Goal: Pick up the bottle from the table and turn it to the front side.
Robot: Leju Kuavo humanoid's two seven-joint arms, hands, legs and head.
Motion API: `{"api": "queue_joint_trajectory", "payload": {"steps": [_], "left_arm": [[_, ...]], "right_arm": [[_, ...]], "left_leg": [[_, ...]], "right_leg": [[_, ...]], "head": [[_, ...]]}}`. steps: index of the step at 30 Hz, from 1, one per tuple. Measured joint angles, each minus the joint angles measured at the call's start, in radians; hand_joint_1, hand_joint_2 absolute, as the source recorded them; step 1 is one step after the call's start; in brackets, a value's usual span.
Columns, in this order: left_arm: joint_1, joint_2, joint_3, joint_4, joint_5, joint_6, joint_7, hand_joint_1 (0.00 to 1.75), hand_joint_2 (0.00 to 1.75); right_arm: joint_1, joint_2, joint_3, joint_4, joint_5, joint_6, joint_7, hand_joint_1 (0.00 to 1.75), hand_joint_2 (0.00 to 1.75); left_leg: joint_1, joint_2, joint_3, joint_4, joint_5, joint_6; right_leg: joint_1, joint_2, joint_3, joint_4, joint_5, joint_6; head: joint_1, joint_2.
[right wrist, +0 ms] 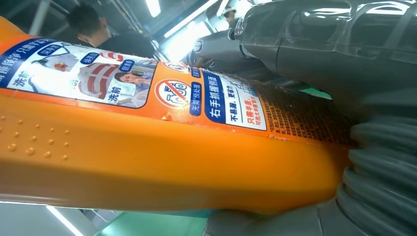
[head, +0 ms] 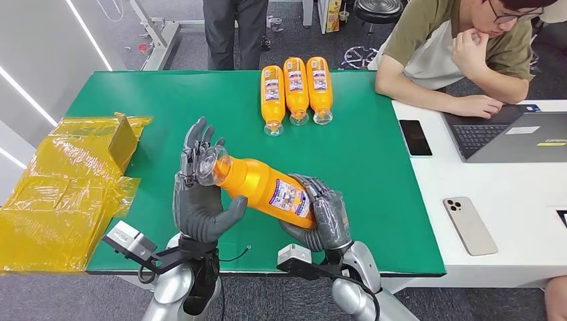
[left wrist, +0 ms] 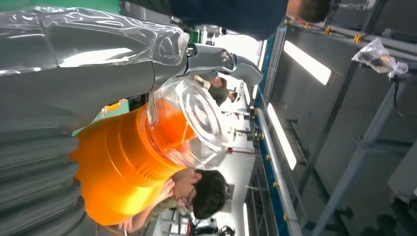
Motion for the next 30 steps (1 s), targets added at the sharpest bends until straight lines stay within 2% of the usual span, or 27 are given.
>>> {"api": "queue_joint_trajectory", "payload": {"steps": [13, 19, 26, 27, 30], "left_arm": [[-0.002, 0.0, 0.0, 0.001, 0.001, -0.035, 0.0, 0.0, 1.75], [-0.001, 0.0, 0.0, 0.006, -0.014, -0.044, 0.018, 0.0, 1.75], [-0.001, 0.0, 0.0, 0.006, -0.042, -0.058, 0.035, 0.0, 1.75], [-0.001, 0.0, 0.0, 0.006, -0.044, -0.059, 0.037, 0.2, 1.75], [-0.001, 0.0, 0.0, 0.006, -0.053, -0.069, 0.043, 1.45, 1.75]], "right_arm": [[0.012, -0.009, 0.0, -0.042, 0.054, 0.071, 0.018, 1.75, 1.75], [-0.015, -0.009, 0.014, -0.041, 0.065, 0.132, -0.01, 1.75, 1.75], [-0.027, -0.009, 0.016, -0.038, 0.053, 0.163, -0.03, 1.75, 1.75], [-0.027, -0.009, 0.016, -0.038, 0.054, 0.167, -0.031, 1.75, 1.75], [-0.026, -0.009, 0.015, -0.041, 0.059, 0.17, -0.04, 1.75, 1.75]], "left_leg": [[0.0, 0.0, 0.0, 0.0, 0.0, 0.0], [0.0, 0.0, 0.0, 0.0, 0.0, 0.0], [0.0, -0.001, 0.0, 0.0, 0.0, 0.0], [0.0, -0.001, 0.0, 0.0, 0.0, 0.0], [0.0, -0.001, 0.0, 0.0, 0.0, 0.0]], "right_leg": [[0.0, 0.0, 0.0, 0.0, 0.0, 0.0], [0.0, 0.0, 0.0, 0.0, 0.0, 0.0], [0.0, 0.0, 0.0, 0.0, 0.0, 0.0], [0.0, 0.0, 0.0, 0.0, 0.0, 0.0], [0.0, 0.0, 0.0, 0.0, 0.0, 0.0]], "head": [[0.0, 0.0], [0.0, 0.0], [0.0, 0.0], [0.0, 0.0], [0.0, 0.0]]}}
